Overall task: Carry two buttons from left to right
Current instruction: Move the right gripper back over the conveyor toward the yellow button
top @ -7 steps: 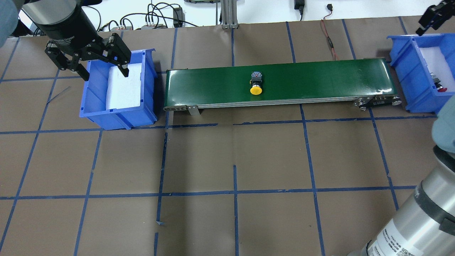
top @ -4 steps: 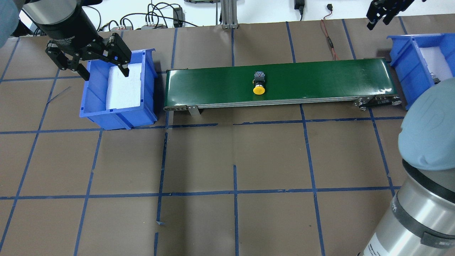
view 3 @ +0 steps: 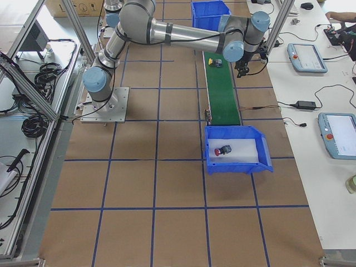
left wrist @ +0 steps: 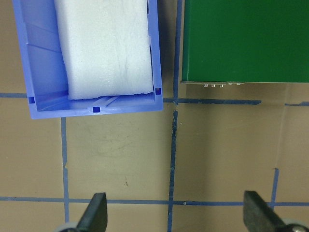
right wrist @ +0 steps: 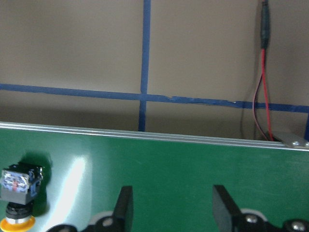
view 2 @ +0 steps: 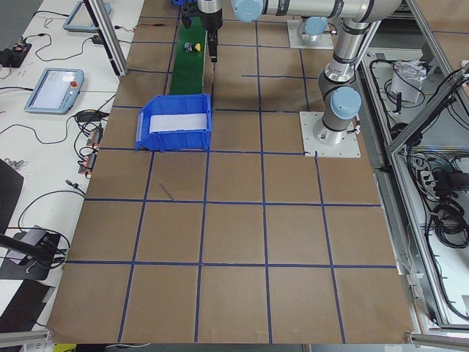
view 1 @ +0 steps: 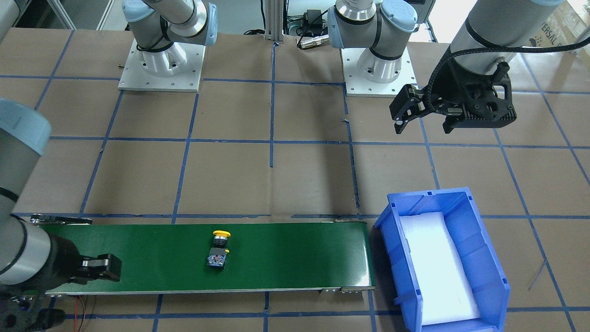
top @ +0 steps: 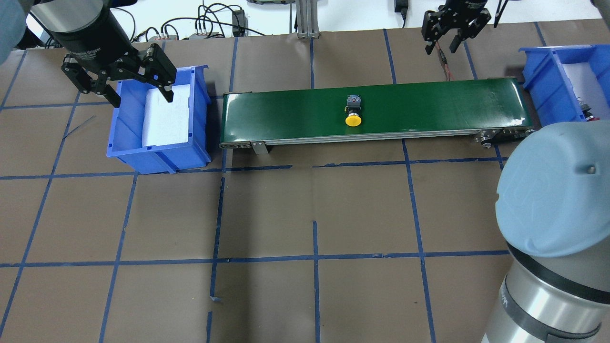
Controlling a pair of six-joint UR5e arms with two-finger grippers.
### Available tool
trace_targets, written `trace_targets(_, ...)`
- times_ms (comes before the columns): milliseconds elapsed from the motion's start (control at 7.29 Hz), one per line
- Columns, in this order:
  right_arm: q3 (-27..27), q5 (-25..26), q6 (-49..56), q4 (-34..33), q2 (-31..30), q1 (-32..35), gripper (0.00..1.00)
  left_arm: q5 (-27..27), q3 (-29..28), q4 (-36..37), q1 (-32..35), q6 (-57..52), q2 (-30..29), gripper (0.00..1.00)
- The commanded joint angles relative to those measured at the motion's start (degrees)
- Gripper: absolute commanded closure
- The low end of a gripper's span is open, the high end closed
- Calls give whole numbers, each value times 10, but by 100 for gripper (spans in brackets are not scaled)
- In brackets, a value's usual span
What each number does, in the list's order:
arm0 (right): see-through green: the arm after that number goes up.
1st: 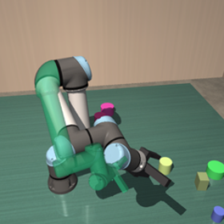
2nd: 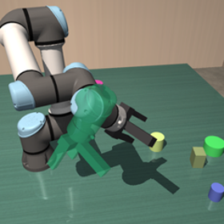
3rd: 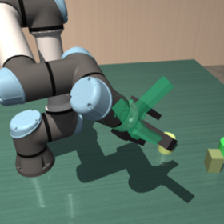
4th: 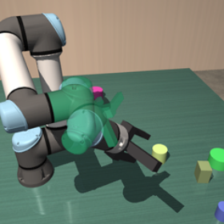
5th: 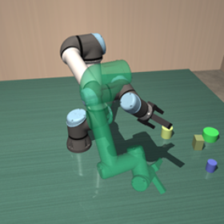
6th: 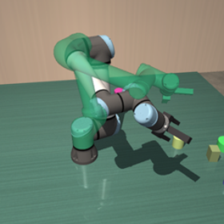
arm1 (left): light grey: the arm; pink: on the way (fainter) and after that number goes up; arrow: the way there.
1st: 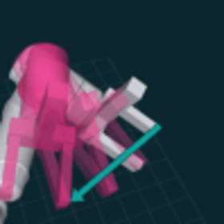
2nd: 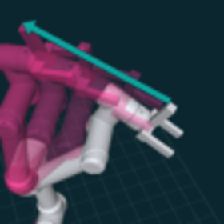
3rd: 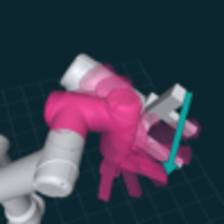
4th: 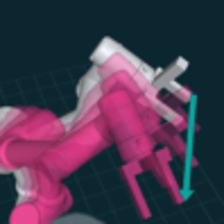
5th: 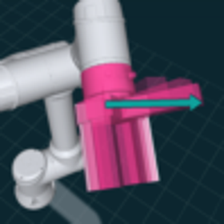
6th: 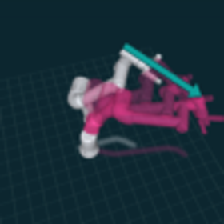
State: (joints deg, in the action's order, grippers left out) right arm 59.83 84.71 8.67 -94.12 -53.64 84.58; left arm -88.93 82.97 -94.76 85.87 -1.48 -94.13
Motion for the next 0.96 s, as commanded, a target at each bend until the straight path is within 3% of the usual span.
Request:
trace_targets(0, 29, -20, -84, -24, 2, 42, 36, 1, 0, 0, -1, 1, 0, 0)
trace_targets(823, 67, 12, -152, -108, 19, 109, 36, 0, -5, 1, -3, -1, -2, 0)
